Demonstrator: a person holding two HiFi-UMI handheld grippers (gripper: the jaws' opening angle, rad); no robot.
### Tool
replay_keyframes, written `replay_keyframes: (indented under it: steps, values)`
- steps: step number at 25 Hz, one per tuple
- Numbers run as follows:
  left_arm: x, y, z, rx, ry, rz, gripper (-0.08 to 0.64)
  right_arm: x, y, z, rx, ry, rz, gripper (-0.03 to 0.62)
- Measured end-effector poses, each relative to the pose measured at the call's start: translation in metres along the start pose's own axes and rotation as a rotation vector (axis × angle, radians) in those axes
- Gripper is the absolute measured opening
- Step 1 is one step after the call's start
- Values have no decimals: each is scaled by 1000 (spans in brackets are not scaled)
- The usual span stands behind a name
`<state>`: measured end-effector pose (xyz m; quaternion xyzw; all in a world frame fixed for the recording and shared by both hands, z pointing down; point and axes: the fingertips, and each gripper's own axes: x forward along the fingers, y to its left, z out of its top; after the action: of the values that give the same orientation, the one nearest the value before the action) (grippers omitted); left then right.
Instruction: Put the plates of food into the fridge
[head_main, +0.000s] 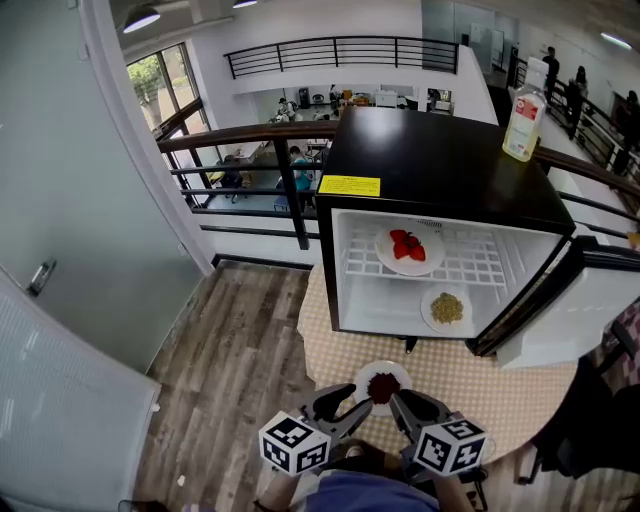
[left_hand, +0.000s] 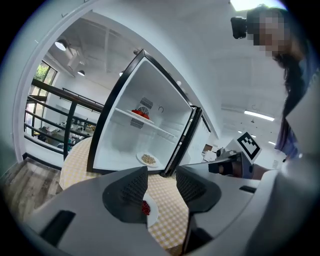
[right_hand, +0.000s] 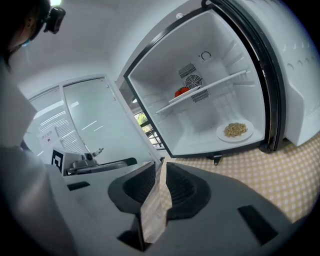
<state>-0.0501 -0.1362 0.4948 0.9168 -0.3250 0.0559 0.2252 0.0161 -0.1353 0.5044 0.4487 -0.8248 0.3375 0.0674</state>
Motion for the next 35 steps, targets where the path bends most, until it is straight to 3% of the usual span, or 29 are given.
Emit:
replay_keyframes:
  steps: [8, 14, 22, 28, 35]
  values:
    - [-2, -7, -15, 11, 43, 4, 70, -4, 3, -24, 17, 44, 10, 64]
    - [-1, -12, -23, 39, 96, -5, 18, -7, -3, -25, 37, 34, 6, 61]
    - [1, -13, -28, 51, 119, -9, 16, -9, -11, -25, 50, 28, -7, 60]
    - [2, -8, -31, -1, 81, -2, 18, -9, -12, -29, 57, 41, -9, 60]
    - [6, 7, -57, 26, 160, 33, 21, -9, -26, -34, 67, 52, -36, 61]
